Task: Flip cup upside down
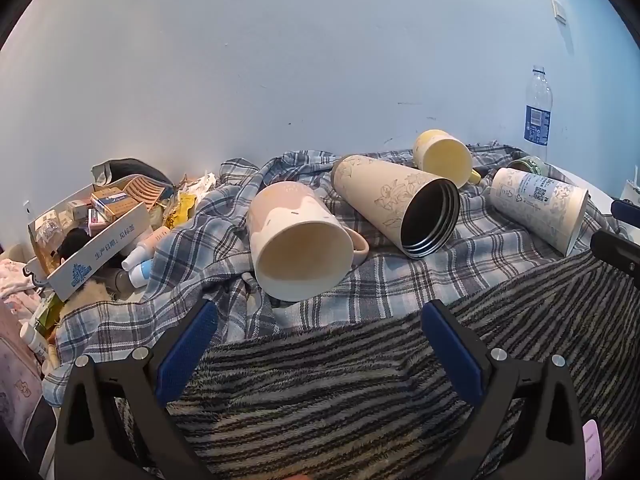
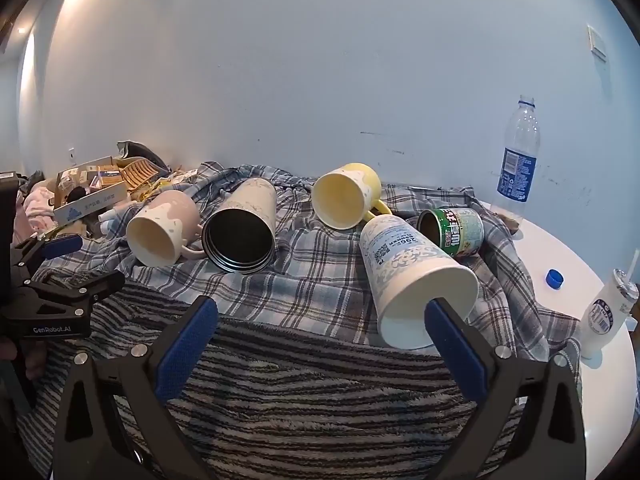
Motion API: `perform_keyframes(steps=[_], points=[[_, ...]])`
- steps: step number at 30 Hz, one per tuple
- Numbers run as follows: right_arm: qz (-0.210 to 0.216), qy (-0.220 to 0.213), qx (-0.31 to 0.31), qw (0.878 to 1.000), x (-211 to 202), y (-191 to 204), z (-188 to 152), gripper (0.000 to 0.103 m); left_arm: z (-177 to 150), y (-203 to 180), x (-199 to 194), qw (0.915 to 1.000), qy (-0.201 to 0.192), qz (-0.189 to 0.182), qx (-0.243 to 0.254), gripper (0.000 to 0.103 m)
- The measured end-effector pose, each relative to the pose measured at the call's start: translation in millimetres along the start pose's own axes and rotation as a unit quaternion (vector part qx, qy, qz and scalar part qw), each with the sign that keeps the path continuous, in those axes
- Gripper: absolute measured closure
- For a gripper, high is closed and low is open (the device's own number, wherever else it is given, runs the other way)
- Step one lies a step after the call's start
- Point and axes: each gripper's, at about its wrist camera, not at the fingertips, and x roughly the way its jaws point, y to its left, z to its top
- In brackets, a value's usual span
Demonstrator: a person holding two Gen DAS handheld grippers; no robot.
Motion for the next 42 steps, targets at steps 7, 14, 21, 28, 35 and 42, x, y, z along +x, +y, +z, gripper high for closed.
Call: perform_keyframes(steps=[7, 14, 21, 28, 35, 42], points=[[0.008, 0.004, 0.008, 1.0, 0.6, -3.4, -0.2, 0.0, -0.6, -2.6, 4.8, 1.0, 0.003, 0.001, 0.008, 0.0], [0.003, 0.008, 0.003, 1.0, 0.9, -1.2, -0.4, 0.0, 0.1, -5.2, 7.8, 0.9999, 0.011, -0.003, 0.009, 0.0], [0.008, 0.007, 0.008, 1.0, 0.9, -5.2, 1.1, 0.0, 0.1, -8.4, 8.0, 0.9998, 0.012, -0.002, 0.015, 0.0], [0.009, 0.002, 0.01, 1.0, -0.6, -4.4, -0.2, 0.0, 1.3, -5.8, 5.2, 0.9999, 0.006, -0.004, 0.015, 0.0], [0.011, 0.011, 0.009, 1.0, 3.0, -3.9, -0.6, 0.0, 11.2, -10.9, 28.9, 0.9978, 0.048, -0.043, 0.02, 0.0], [0.033, 0.012, 0.044, 0.998, 3.6, -16.8, -2.4, 0.0, 7.5, -20.0, 20.2, 0.9982, 0.03, -0.017, 0.05, 0.0]])
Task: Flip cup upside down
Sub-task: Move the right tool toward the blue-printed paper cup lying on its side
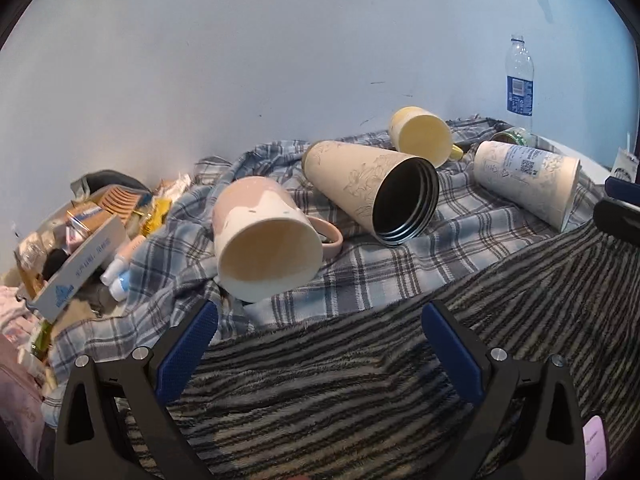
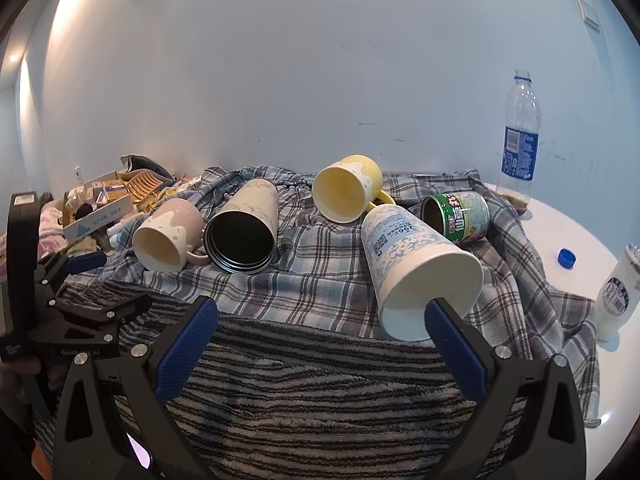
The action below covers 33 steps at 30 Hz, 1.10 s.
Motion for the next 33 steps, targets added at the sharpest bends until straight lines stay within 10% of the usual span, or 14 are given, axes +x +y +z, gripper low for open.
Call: perform_keyframes(steps=[33], points=[[0.035, -0.034, -0.014, 0.999, -11.1, 4.9, -0.2, 0.0, -3.6, 3.8, -14.4, 0.9981, -0.034, -0.048, -0.02, 0.0]])
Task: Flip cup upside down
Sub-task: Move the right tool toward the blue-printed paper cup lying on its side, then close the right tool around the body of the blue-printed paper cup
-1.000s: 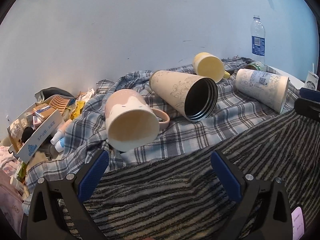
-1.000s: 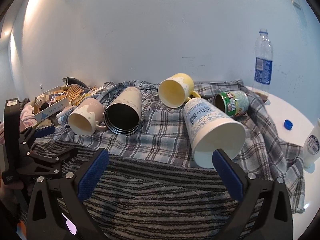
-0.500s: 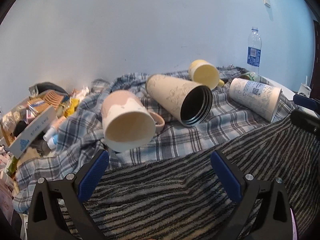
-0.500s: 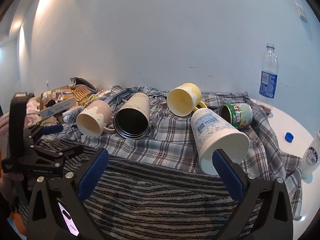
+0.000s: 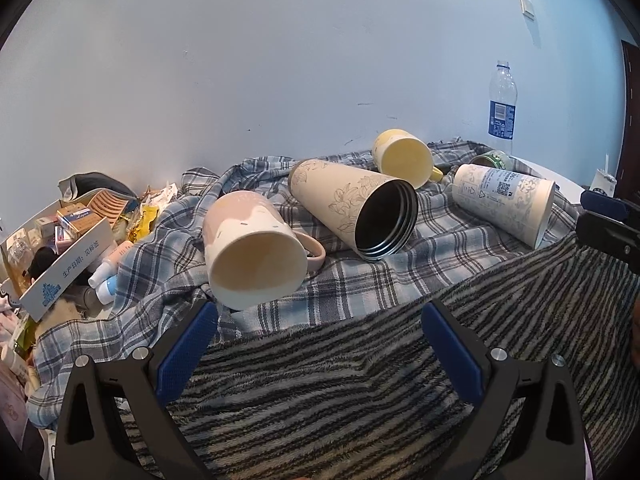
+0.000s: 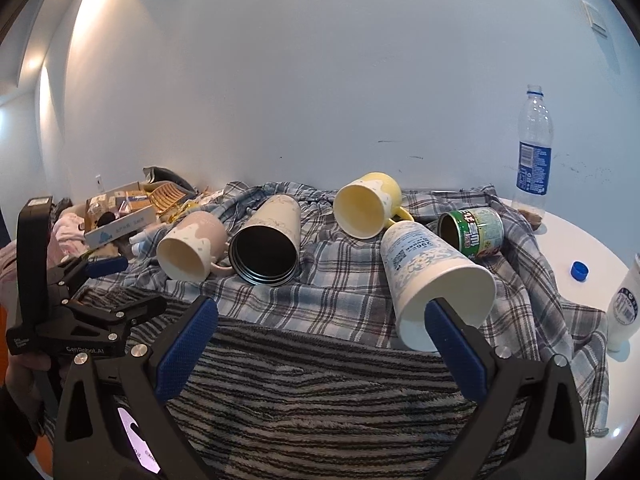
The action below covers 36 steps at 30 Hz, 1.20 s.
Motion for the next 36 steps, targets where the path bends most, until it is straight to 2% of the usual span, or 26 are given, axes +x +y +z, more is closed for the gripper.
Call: perform_keyframes(steps=[3, 6, 9, 11, 12, 13, 14, 17, 20, 21, 23, 26, 27, 29, 30, 33, 35, 36], points=[[-0.001, -0.006, 0.0, 1.0, -3.1, -0.4, -1.2, 0.0, 1.5, -1.4, -0.5, 0.9999, 0.002, -0.012, 0.003, 0.0], [0.029, -0.036, 0.018, 0.999, -19.1, -9.9, 1.5, 0.0, 13.8, -0.6, -6.7, 0.9965, 0.006, -0.079, -0.029, 0.0], [0.076, -0.053, 0.006, 0.996, -36.6, -22.9, 26.6, 0.0, 42.8, -13.3, -11.1, 0.9849, 0.012, -0.16, -0.066, 0.0], [0.079, -0.039, -0.036, 0.995, -36.3, -30.7, 62.7, 0.0, 62.4, -25.0, -3.0, 0.9739, 0.021, -0.207, -0.091, 0.0], [0.072, -0.031, -0.054, 0.995, -33.7, -36.7, 82.1, 0.0, 67.6, -28.5, 2.0, 0.9701, 0.032, -0.218, -0.103, 0.0], [0.072, -0.017, -0.061, 0.995, -28.9, -42.5, 96.3, 0.0, 73.7, -33.7, 10.8, 0.9639, 0.054, -0.236, -0.11, 0.0], [0.077, 0.017, -0.066, 0.995, -17.7, -50.3, 112.6, 0.0, 78.5, -38.3, 18.6, 0.958, 0.074, -0.255, -0.108, 0.0], [0.083, 0.127, -0.067, 0.986, 27.2, -73.5, 141.7, 0.0, 86.8, -53.4, 42.1, 0.9482, 0.127, -0.268, -0.114, 0.0], [0.076, 0.246, -0.041, 0.965, 73.4, -94.4, 138.8, 0.0, 97.3, -76.1, 65.7, 0.937, 0.159, -0.286, -0.123, 0.0], [0.074, 0.278, -0.033, 0.957, 88.3, -98.2, 134.8, 0.0, 101.6, -87.1, 76.9, 0.9319, 0.176, -0.294, -0.12, 0.0], [0.06, 0.332, -0.036, 0.941, 120.0, -101.5, 125.7, 0.0, 105.5, -99.4, 95.9, 0.9276, 0.202, -0.29, -0.121, 0.0], [0.046, 0.381, -0.038, 0.923, 154.1, -102.0, 116.9, 0.0, 105.2, -112.3, 128.0, 0.9097, 0.26, -0.29, -0.145, 0.0], [0.046, 0.395, -0.039, 0.917, 164.3, -100.1, 115.0, 0.0, 102.9, -114.4, 136.8, 0.9016, 0.283, -0.288, -0.157, 0.0], [0.053, 0.419, -0.041, 0.906, 179.8, -95.0, 110.9, 0.0, 100.1, -115.4, 143.3, 0.8847, 0.3, -0.308, -0.181, 0.0], [0.053, 0.426, -0.048, 0.902, 185.3, -91.5, 109.7, 0.0, 100.5, -116.8, 144.3, 0.8829, 0.302, -0.308, -0.184, 0.0], [0.059, 0.449, -0.065, 0.889, 199.6, -83.2, 101.2, 0.0, 105.8, -121.8, 140.4, 0.8845, 0.304, -0.302, -0.184, 0.0], [0.067, 0.456, -0.076, 0.884, 199.8, -80.2, 98.4, 0.0, 106.5, -123.8, 142.9, 0.8887, 0.306, -0.283, -0.191, 0.0], [0.067, 0.459, -0.08, 0.882, 199.7, -79.4, 98.0, 0.0, 104.1, -126.5, 143.4, 0.8871, 0.318, -0.269, -0.2, 0.0]])
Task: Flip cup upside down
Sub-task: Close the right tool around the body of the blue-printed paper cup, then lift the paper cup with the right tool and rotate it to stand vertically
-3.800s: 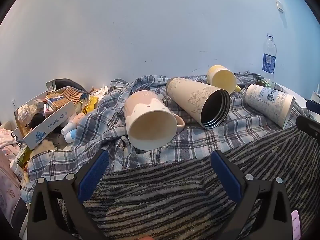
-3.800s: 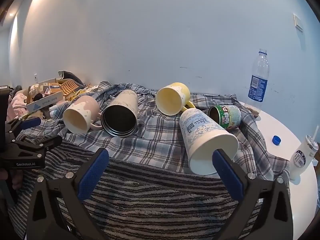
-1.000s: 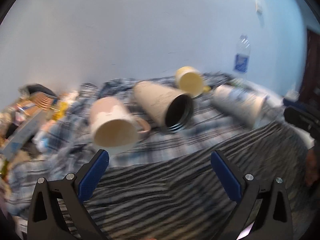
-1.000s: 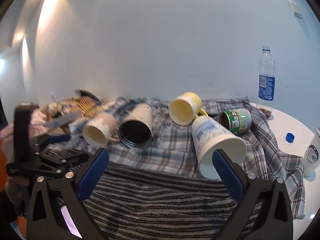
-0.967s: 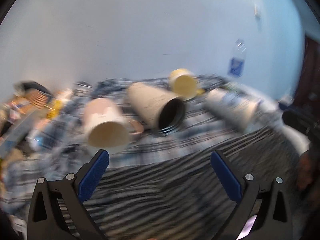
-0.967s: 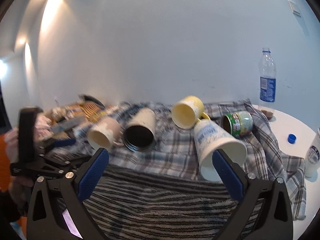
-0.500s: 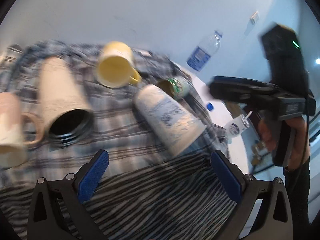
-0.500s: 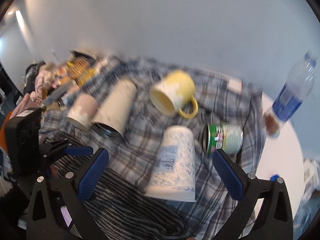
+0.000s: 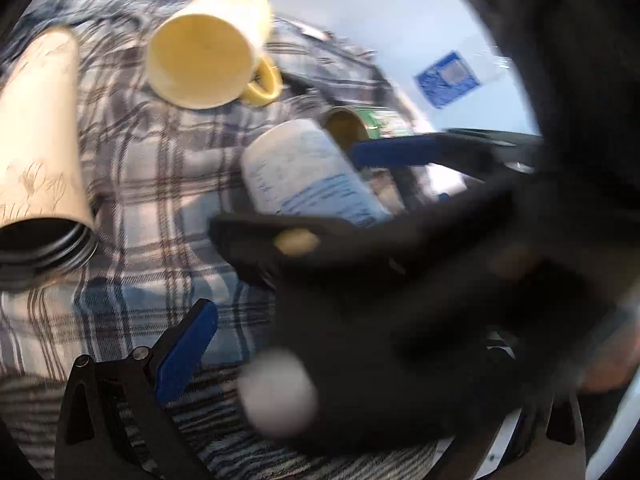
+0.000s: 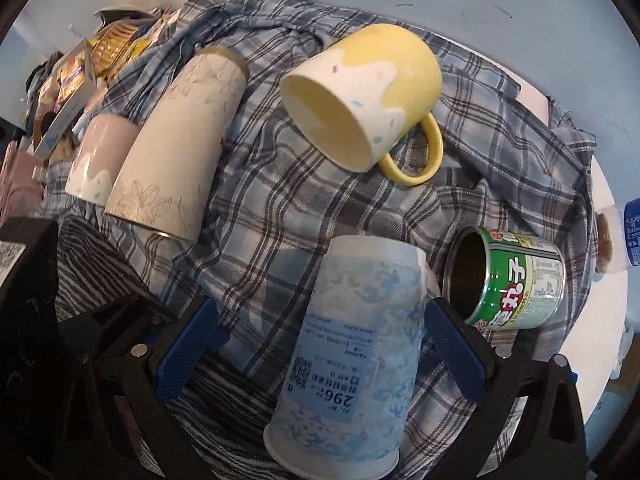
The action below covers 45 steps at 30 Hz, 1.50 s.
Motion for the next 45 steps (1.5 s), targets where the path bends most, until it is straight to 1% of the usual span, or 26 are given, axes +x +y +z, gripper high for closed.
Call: perform_keyframes(steps=[2, 3, 5, 6, 8, 9, 10, 11, 12, 13, 15, 20, 24, 26, 29, 30, 32, 33, 36, 37, 38, 39, 42, 43, 44, 45], points=[[-0.014, 0.006, -0.012, 1.0, -5.8, 1.1, -2.9, 0.0, -2.2, -5.9, -0.8, 0.9998, -0.001, -0.008, -0.018, 0.0], [-0.026, 0.004, -0.01, 1.0, -7.2, 0.1, -1.3, 0.0, -2.4, -11.5, -2.3, 0.9997, -0.012, -0.002, -0.02, 0.0], [-0.024, 0.007, 0.002, 1.0, -3.4, -7.9, 2.4, 0.001, -0.7, -16.7, -3.7, 0.999, -0.042, 0.007, -0.016, 0.0], [-0.02, 0.008, 0.019, 1.0, 0.4, -14.4, 3.0, 0.003, -0.8, -15.4, -1.0, 0.9985, -0.045, 0.009, -0.03, 0.001], [-0.012, 0.023, 0.019, 0.999, 13.3, -19.0, 2.4, 0.018, 0.2, -14.6, 10.8, 0.9984, -0.027, -0.007, -0.05, 0.003], [-0.005, 0.035, 0.016, 0.999, 20.4, -22.7, 2.2, 0.019, 1.4, -12.8, 18.8, 0.9982, -0.017, -0.023, -0.053, 0.003], [-0.002, 0.047, 0.02, 0.999, 28.0, -27.8, 2.2, 0.025, 3.2, -10.2, 25.3, 0.9977, -0.007, -0.039, -0.055, 0.003], [-0.003, 0.062, 0.022, 0.998, 36.4, -32.9, 2.2, 0.031, 5.2, -6.5, 30.6, 0.9964, 0.0, -0.059, -0.06, 0.007], [0.004, 0.063, 0.021, 0.998, 37.6, -35.4, 2.9, 0.032, 6.8, -2.6, 35.3, 0.9931, 0.007, -0.098, -0.063, 0.016], [0.013, 0.057, 0.019, 0.998, 34.0, -37.8, 3.0, 0.033, 8.3, -2.1, 35.8, 0.992, 0.013, -0.109, -0.063, 0.016], [0.01, 0.037, 0.007, 0.999, 24.1, -35.7, 1.7, 0.033, 8.2, -9.3, 29.1, 0.9946, 0.002, -0.095, -0.041, 0.018], [0.005, -0.038, -0.007, 0.999, -17.2, -26.0, -2.3, 0.033, 4.9, -18.3, -1.1, 0.9956, -0.061, -0.07, 0.015, 0.026], [0.007, -0.112, -0.019, 0.994, -49.4, -8.7, 0.0, 0.034, -1.7, -27.7, -44.7, 0.9889, -0.122, -0.034, 0.076, 0.027], [0.004, -0.172, -0.03, 0.985, -75.1, 4.8, -2.8, 0.034, -7.2, -37.2, -69.4, 0.9795, -0.166, -0.007, 0.115, 0.027], [0.008, -0.264, -0.038, 0.964, -110.9, 17.8, -12.5, 0.034, -23.5, -55.4, -106.4, 0.9545, -0.233, 0.033, 0.183, 0.027], [0.005, -0.288, -0.041, 0.957, -120.2, 22.2, -15.5, 0.034, -22.9, -63.4, -107.3, 0.9479, -0.245, 0.043, 0.198, 0.027], [-0.013, -0.342, -0.053, 0.938, -134.8, 37.2, -30.1, 0.034, -34.2, -75.2, -114.3, 0.9303, -0.274, 0.067, 0.234, 0.027], [-0.023, -0.36, -0.06, 0.931, -129.4, 48.4, -26.1, 0.034, -36.7, -81.1, -117.0, 0.919, -0.291, 0.08, 0.253, 0.027], [-0.052, -0.42, -0.067, 0.903, -135.0, 65.5, -49.0, 0.034, -60.6, -86.3, -123.9, 0.8858, -0.335, 0.099, 0.305, 0.028], [-0.056, -0.437, -0.071, 0.895, -135.3, 68.0, -54.0, 0.034, -64.5, -86.4, -122.4, 0.8765, -0.345, 0.106, 0.319, 0.028], [-0.054, -0.453, -0.07, 0.887, -133.8, 68.5, -58.5, 0.034, -64.9, -84.9, -119.5, 0.8704, -0.351, 0.11, 0.327, 0.028], [-0.048, -0.466, -0.064, 0.881, -130.7, 67.0, -60.7, 0.034, -64.9, -81.2, -118.0, 0.8704, -0.351, 0.104, 0.329, 0.028], [-0.069, -0.475, -0.067, 0.875, -109.1, 68.4, -60.8, 0.034, -58.7, -64.7, -107.1, 0.8825, -0.327, 0.09, 0.325, 0.028], [-0.083, -0.477, -0.071, 0.872, -98.4, 70.4, -60.6, 0.034, -62.0, -56.4, -99.5, 0.8886, -0.316, 0.086, 0.321, 0.028], [-0.108, -0.475, -0.079, 0.87, -83.5, 74.7, -60.6, 0.034, -56.4, -51.0, -89.0, 0.8988, -0.299, 0.081, 0.31, 0.028], [-0.124, -0.467, -0.083, 0.872, -69.0, 76.7, -59.7, 0.034, -50.2, -41.5, -75.1, 0.9133, -0.269, 0.08, 0.295, 0.028]])
